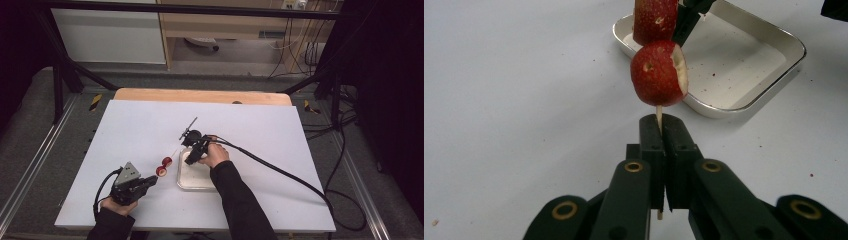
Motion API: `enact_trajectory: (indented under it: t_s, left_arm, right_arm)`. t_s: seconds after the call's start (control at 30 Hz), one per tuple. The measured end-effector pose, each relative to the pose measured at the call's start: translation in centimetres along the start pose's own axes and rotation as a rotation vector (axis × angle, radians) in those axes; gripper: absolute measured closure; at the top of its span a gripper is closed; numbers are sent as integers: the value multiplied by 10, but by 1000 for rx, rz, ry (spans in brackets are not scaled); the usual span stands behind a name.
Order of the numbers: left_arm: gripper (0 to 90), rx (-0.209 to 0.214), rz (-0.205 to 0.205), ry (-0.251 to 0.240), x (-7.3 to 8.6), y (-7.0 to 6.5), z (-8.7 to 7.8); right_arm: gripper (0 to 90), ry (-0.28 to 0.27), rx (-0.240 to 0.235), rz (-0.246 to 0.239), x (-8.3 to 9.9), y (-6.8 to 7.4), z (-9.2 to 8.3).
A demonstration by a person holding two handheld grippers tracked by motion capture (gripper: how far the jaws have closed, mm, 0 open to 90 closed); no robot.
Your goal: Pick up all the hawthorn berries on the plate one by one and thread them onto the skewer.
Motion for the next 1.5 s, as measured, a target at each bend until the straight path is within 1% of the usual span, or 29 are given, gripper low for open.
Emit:
enact_trajectory:
  t_s: [0.07, 0.2, 0.27, 0.5, 0.63, 0.73, 0.83, 0.9, 0.93, 0.97, 1.0, 1.07, 1.1, 1.13, 1.17, 1.27, 1.33, 1.43, 1.5]
  left_arm:
    - [881, 1, 1, -1, 0, 0, 0]
    - [881, 0, 1, 0, 0, 0, 0]
    - [881, 0, 1, 0, 0, 0, 0]
    - [881, -1, 3, 0, 0, -1, 0]
    - [881, -2, 3, -1, 0, -1, 0]
    - [881, -5, 0, -6, 0, 0, -1]
    - [881, -5, -6, -16, 0, 0, -2]
    - [881, -6, -7, -20, 0, -1, -2]
    - [881, -7, -7, -23, -1, -1, -3]
    - [881, -7, -8, -25, -1, -1, -3]
    - [881, -8, -6, -29, -1, -2, -3]
    - [881, -6, -5, -35, -1, -3, -3]
    - [881, -7, -5, -37, -2, -4, -4]
    - [881, -7, -5, -40, -2, -5, -4]
    - [881, -6, -3, -44, -2, -6, -4]
    - [881, -6, -8, -59, -4, -9, -4]
    - [881, -3, -15, -70, -5, -12, -4]
    - [881, 4, -24, -79, -6, -17, -4]
    - [881, 4, -23, -83, -7, -20, -3]
  right_arm:
    - [605, -1, 1, 4, 0, 0, 0]
    - [607, 0, 1, 8, 0, -1, 0]
    - [608, 3, -2, 19, 0, -1, 0]
    - [610, 7, -8, 21, 0, -3, 2]
    - [618, 10, -10, 31, 0, -3, 1]
    - [621, -2, -8, 56, 1, -2, -3]
    - [621, -28, -15, 79, 2, -1, -11]
    - [621, -50, -19, 113, 4, 1, -19]
    - [622, -70, -20, 129, 5, 1, -24]
    - [622, -91, -27, 155, 7, 2, -29]
    - [622, -119, -45, 193, 10, 3, -34]
    - [622, -166, -74, 242, 18, 2, -43]
    - [622, -189, -80, 264, 22, 2, -47]
    - [622, -217, -86, 287, 27, 2, -51]
    - [622, -247, -103, 311, 33, 2, -55]
    - [622, -352, -154, 366, 51, 2, -66]
    - [623, -430, -177, 390, 62, 3, -70]
    - [623, -528, -207, 434, 77, 5, -73]
    - [623, -602, -239, 462, 86, 6, -73]
Point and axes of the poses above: each handheld gripper's, and its own axes: z roughly forward along the jaws, x roughly out of its underside, y roughly to its left, the point moved 1 cm from there along z, roughly forward along the jaws, and after that the axes turned 5 degrees about y, right-handed, at the moved point
